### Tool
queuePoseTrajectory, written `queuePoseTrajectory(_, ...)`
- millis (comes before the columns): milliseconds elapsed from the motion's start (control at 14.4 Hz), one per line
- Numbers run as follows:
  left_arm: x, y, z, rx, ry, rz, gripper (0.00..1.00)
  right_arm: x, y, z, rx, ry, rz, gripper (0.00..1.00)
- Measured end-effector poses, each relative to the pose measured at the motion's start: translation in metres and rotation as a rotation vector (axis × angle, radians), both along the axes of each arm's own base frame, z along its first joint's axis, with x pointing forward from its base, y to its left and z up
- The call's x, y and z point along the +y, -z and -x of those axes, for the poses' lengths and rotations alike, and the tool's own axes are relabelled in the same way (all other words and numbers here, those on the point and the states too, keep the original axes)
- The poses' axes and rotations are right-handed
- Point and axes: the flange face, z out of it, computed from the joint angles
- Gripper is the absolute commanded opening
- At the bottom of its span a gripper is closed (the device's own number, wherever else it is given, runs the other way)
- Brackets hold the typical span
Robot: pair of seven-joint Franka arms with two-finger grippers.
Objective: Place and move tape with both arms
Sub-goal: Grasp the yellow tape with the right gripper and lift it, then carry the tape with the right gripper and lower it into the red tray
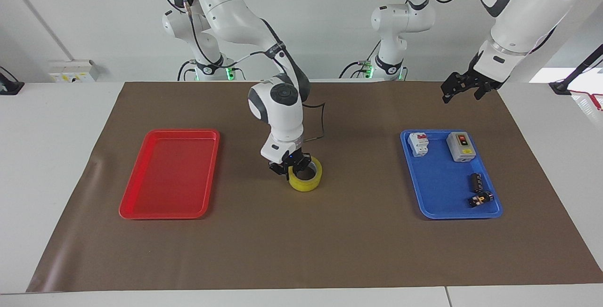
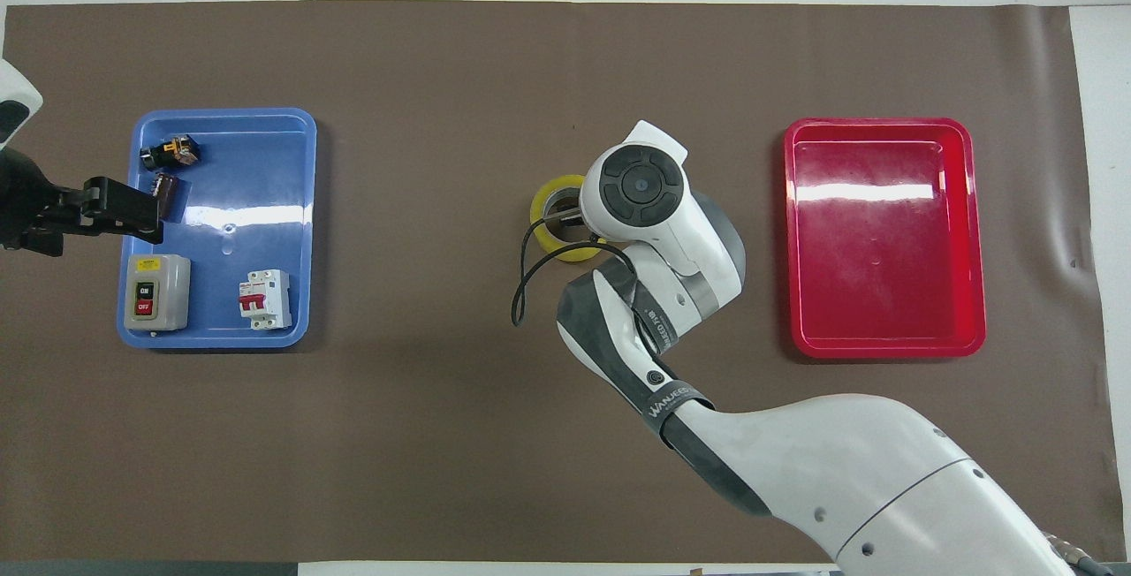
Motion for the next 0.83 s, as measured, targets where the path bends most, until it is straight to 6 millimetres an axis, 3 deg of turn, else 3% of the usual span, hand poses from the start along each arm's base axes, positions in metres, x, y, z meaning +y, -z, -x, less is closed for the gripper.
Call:
queuePoseTrajectory(208,-0.004,-0.004,0.002,-0.006,0.009,0.001,1.0,-0.041,-0.041,-0.023,0.013,0.043,0.022,0.0)
queuePoseTrajectory(347,-0.01,-0.013,0.007,-0.024,0.019,0.001,1.0,-0.101,-0.082,-0.035,0.025,0.064,0.042,0.0)
queuePoseTrajectory(485,-0.01,-0.018,0.009,-0.039,0.019,0.002,1.0,-0.183,-0.117,-0.037,0.04,0.062,0.06,0.0)
queuePoseTrajectory(624,-0.009,-0.019,0.01,-0.042,0.017,0.002,1.0,-0.261,-0.124,-0.029,0.062,0.053,0.074,0.0)
queuePoseTrajectory(832,-0.009,-0.019,0.01,-0.042,0.017,0.002,1.0,-0.349,-0.096,-0.012,0.099,0.019,0.083,0.0)
